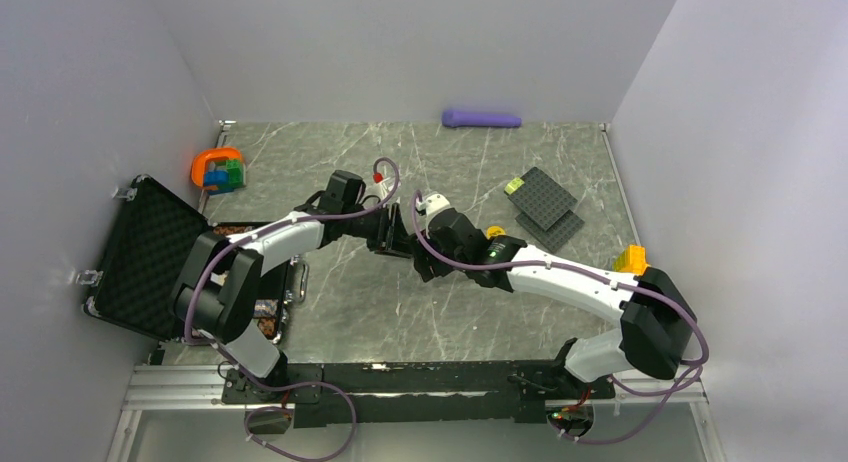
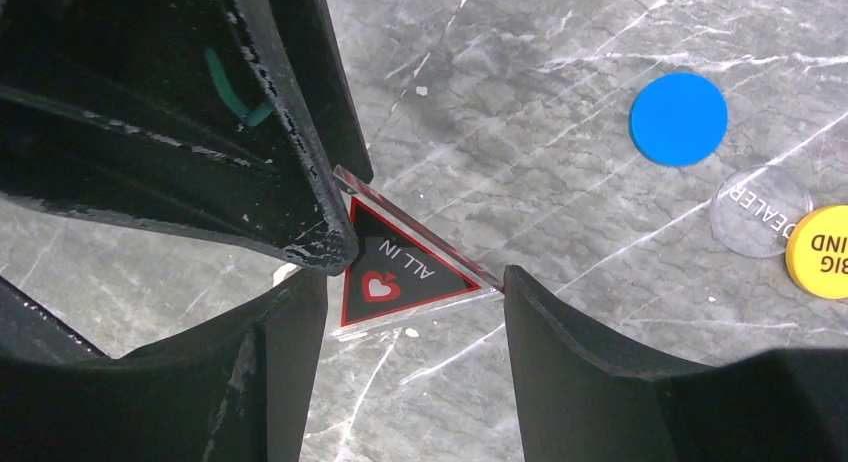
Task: Pack up texas hold em set
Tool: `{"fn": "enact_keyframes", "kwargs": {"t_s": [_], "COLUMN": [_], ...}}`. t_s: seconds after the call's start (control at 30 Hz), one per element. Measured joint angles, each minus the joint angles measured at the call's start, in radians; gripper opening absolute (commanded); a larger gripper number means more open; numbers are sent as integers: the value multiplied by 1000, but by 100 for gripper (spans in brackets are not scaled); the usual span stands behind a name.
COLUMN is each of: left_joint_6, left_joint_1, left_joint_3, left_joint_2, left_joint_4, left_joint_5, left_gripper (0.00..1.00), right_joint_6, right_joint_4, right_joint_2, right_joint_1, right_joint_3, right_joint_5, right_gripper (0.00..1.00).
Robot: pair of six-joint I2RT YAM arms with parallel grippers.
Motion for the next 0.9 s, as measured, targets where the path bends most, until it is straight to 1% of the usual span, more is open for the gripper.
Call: {"fn": "enact_keyframes", "kwargs": {"t_s": [0.1, 0.27, 0.33, 0.5, 0.6, 0.63, 0.7, 0.73, 0.8, 0.87, 0.9], "left_joint_6": [-9, -19, -22, -23, -24, -25, -23, -23, -22, -20, -16], "left_joint_1": [0, -2, -2, -5, -8, -9, -10, -10, -10, -10, -10], "left_joint_3": [0, 0, 0, 0, 0, 0, 1, 2, 2, 2, 4], "left_joint_2": [7, 7, 8, 14, 21, 21, 21, 21, 21, 21, 21], "left_joint_4": [11, 16, 17, 30, 31, 31, 33, 33, 33, 31, 26], "left_joint_5": [8, 18, 21, 31, 37, 38, 43, 43, 43, 42, 40], "left_gripper": [42, 27, 25, 16, 1, 0, 0, 0, 0, 0, 0], "right_joint_6": [-2, -4, -6, -10, -13, -14, -14, -14, -14, -14, -13], "right_joint_4": [5, 5, 6, 6, 3, 2, 2, 1, 1, 1, 2], "right_joint_2": [-2, -2, -2, -2, -2, -2, -2, -2, -2, -2, -2], "right_joint_1": [3, 3, 4, 8, 10, 10, 11, 11, 11, 13, 13], "right_joint_3": [0, 0, 0, 0, 0, 0, 0, 0, 0, 0, 0], "right_joint_5": [5, 9, 9, 10, 11, 11, 12, 13, 16, 19, 21], "right_gripper": [35, 35, 35, 35, 35, 36, 41, 46, 59, 76, 83]}}
